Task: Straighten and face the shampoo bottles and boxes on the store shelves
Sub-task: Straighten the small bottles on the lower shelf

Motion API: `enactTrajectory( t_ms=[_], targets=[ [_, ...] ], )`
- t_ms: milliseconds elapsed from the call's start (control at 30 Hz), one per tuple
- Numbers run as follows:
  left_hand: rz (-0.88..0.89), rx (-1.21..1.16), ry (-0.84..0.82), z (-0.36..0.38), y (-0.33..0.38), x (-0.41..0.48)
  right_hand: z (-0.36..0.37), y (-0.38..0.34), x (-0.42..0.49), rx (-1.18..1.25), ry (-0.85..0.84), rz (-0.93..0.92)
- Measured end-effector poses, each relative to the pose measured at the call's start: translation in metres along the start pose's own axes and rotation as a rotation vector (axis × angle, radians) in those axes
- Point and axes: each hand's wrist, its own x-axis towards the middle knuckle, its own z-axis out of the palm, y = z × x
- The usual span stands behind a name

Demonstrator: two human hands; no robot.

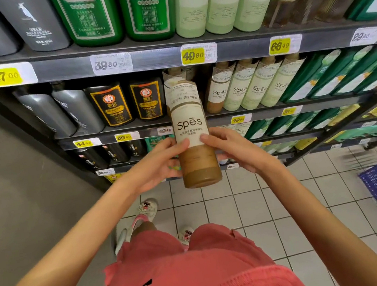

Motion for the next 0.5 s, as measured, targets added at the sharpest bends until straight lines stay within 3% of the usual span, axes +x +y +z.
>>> enactTrajectory(
  t_ms=[133,300,500],
  targets=[
    [-0.074,0.004,-0.022,0.011,0.010,-0.001,0.002,-0.005,0.001,0.251,-0.016,0.153],
    [-0.158,0.047,0.104,0.022,0.021,0.003,0.002,-0.007,0.005,0.368,0.021,0.330],
    [-0.136,0.093,0.101,0.028,0.023,0.004,0.002,-0.004,-0.002,0.359,0.098,0.271]
  ],
)
